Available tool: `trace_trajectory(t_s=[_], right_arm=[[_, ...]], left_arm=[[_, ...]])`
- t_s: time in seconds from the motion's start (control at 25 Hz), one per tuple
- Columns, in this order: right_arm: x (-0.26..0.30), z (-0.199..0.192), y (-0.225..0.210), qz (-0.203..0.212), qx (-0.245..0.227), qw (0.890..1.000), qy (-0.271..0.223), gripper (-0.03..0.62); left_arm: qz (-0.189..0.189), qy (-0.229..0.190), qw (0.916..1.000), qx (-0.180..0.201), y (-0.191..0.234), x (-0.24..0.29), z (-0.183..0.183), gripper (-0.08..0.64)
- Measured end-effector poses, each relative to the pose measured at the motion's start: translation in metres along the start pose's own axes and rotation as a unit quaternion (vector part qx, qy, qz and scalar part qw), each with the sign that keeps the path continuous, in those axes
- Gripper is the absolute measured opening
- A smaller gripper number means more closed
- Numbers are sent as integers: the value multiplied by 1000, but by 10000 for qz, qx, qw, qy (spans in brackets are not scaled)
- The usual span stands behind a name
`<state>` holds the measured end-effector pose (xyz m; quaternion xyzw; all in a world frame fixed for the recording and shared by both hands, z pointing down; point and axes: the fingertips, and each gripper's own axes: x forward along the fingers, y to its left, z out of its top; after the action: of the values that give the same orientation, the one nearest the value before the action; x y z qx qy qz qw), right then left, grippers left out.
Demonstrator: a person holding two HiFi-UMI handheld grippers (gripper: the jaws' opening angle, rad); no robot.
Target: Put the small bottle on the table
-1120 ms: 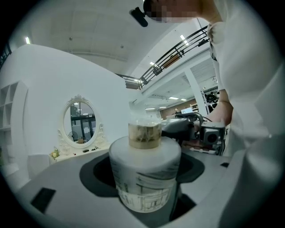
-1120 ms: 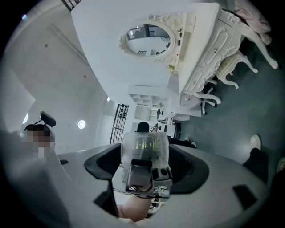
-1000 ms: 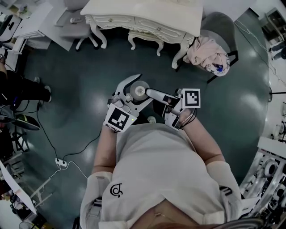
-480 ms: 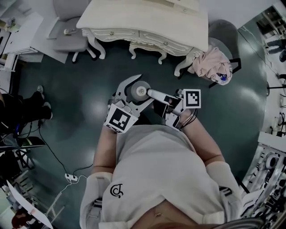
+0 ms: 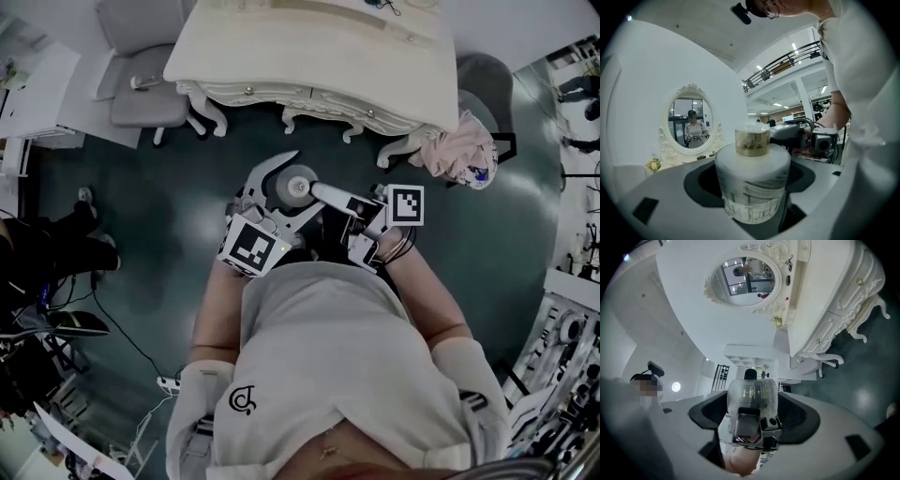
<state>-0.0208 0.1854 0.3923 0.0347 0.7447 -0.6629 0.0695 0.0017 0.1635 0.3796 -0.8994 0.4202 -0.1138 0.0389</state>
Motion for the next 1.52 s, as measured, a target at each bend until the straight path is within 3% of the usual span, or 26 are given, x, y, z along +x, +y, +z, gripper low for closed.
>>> trace_trajectory(t_s=[0.32, 0.64, 0.88, 1.08, 1.52], right_arm=[[40, 76, -29, -5, 53, 9999, 137, 339], [77, 198, -40, 95, 100, 9990, 433, 339], [89, 282, -61, 59, 143, 9983, 565, 339], [90, 327, -79, -59, 177, 9987, 479, 339], [90, 382, -128, -510, 232, 9983, -163, 339]], left_arm=[[221, 102, 9997, -40, 82, 38, -19, 350], [641, 187, 9978, -46, 188, 112, -16, 350], [695, 227, 9973, -117, 250, 174, -26, 350], [534, 260, 9980, -227, 279, 211, -37, 350], [-403, 162, 9975, -557, 308, 263, -80, 350]])
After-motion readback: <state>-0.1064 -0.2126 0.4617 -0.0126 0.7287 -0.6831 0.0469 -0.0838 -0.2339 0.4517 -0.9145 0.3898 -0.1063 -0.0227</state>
